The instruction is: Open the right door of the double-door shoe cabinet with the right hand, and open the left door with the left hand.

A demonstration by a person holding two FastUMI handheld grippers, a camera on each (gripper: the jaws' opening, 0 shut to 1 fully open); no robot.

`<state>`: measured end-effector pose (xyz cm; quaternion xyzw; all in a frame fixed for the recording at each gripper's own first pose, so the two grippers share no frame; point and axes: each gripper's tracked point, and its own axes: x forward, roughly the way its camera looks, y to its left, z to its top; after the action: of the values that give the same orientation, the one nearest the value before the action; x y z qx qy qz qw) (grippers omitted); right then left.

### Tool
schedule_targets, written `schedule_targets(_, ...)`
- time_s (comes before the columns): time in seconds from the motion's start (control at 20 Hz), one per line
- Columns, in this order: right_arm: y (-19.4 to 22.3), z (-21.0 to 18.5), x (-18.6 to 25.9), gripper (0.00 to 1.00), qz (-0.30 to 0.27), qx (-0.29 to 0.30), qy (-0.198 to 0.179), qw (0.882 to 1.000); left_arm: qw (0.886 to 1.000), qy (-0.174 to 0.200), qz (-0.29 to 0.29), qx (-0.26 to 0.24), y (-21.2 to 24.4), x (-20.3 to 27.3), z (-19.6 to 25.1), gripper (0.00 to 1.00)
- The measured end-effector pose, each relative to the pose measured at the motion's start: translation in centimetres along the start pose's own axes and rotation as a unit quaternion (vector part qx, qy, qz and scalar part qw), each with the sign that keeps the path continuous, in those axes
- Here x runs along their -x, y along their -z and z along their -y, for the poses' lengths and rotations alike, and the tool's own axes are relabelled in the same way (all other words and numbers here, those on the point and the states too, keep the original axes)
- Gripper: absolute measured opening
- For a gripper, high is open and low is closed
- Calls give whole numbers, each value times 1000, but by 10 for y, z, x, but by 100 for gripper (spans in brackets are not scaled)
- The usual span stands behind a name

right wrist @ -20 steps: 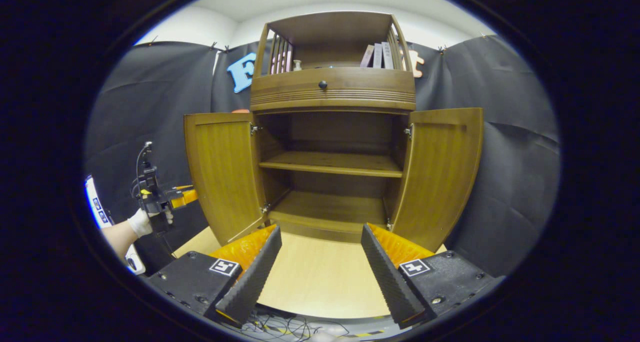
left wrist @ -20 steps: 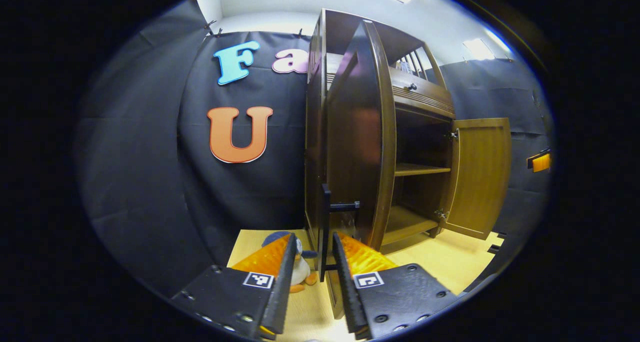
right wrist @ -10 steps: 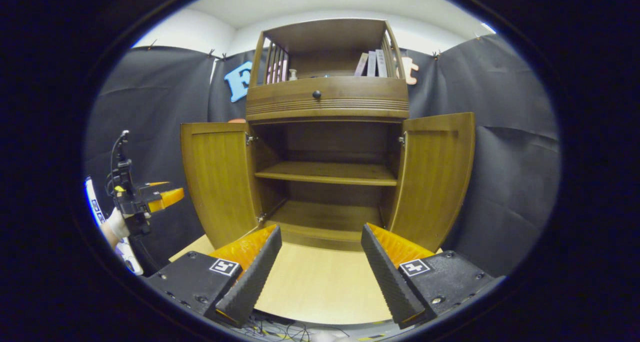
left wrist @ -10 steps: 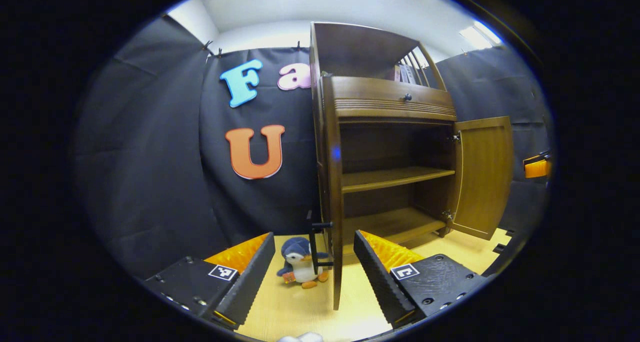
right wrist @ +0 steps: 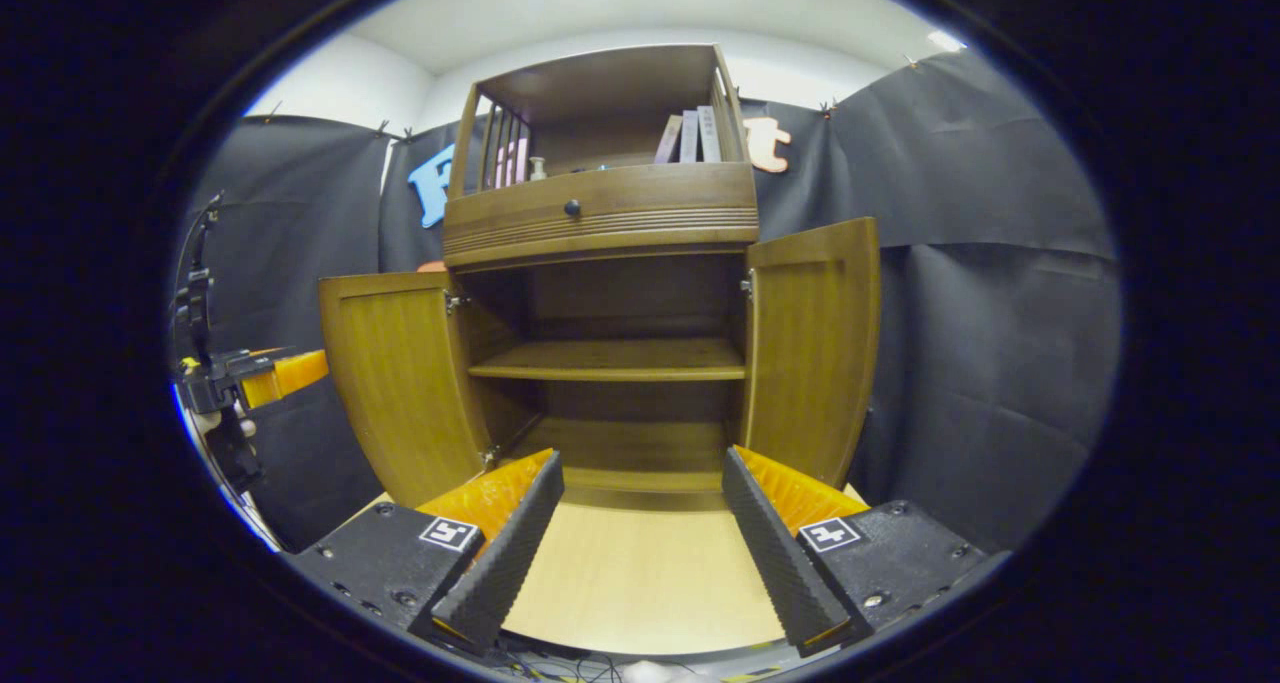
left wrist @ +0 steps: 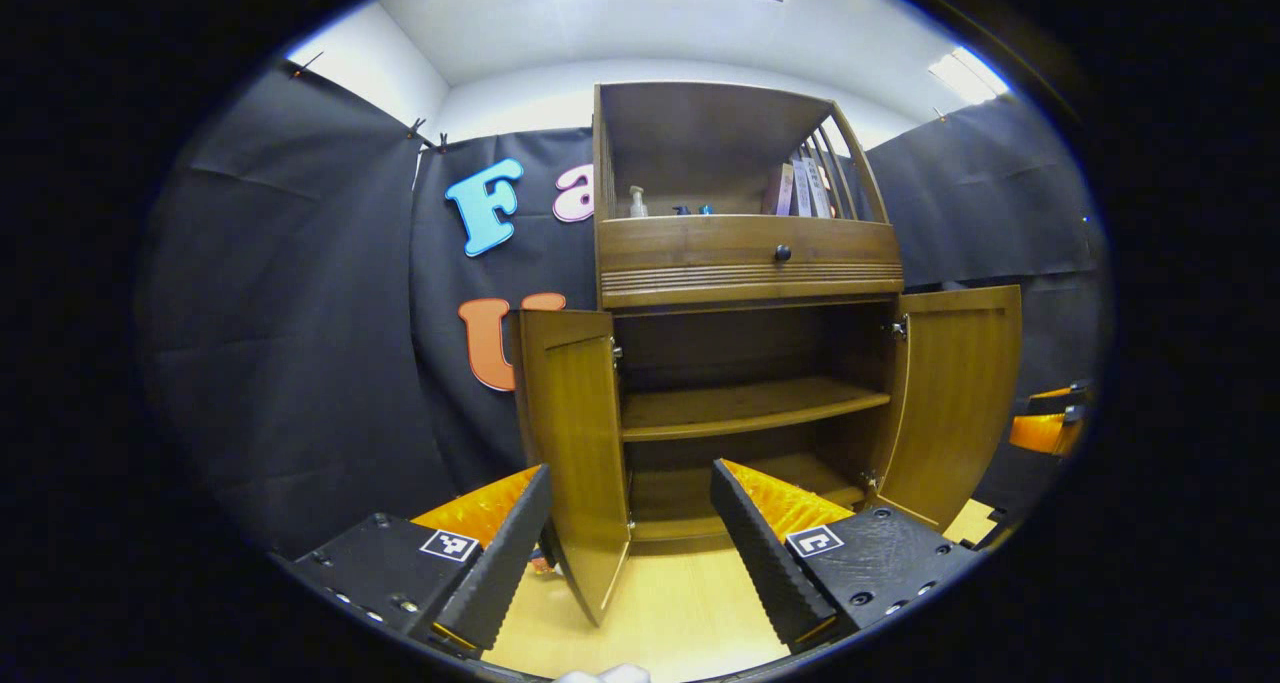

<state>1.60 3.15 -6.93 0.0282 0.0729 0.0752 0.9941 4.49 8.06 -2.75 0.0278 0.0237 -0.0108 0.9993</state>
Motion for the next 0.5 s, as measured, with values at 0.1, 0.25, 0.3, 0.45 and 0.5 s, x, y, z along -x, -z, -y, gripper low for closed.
schedule_targets(0.1, 1, 11, 2, 100, -2, -1, 7, 1000, 1000, -3, -2, 5, 2, -1, 25, 100)
schedule_targets(0.25, -2, 25, 3, 100, 1, -4, 16, 1000, 1000, 11, -16, 14, 15, 6, 69, 96)
schedule_targets(0.3, -2, 29, 3, 100, 2, -5, 19, 1000, 1000, 13, -19, 12, 20, 7, 78, 96)
schedule_targets(0.45, -5, 38, 2, 100, 7, 0, 27, 1000, 1000, 6, -27, 5, 33, 13, 95, 96)
schedule_targets(0.5, -6, 41, 2, 100, 9, 3, 29, 1000, 999, 8, -33, 12, 38, 15, 100, 96)
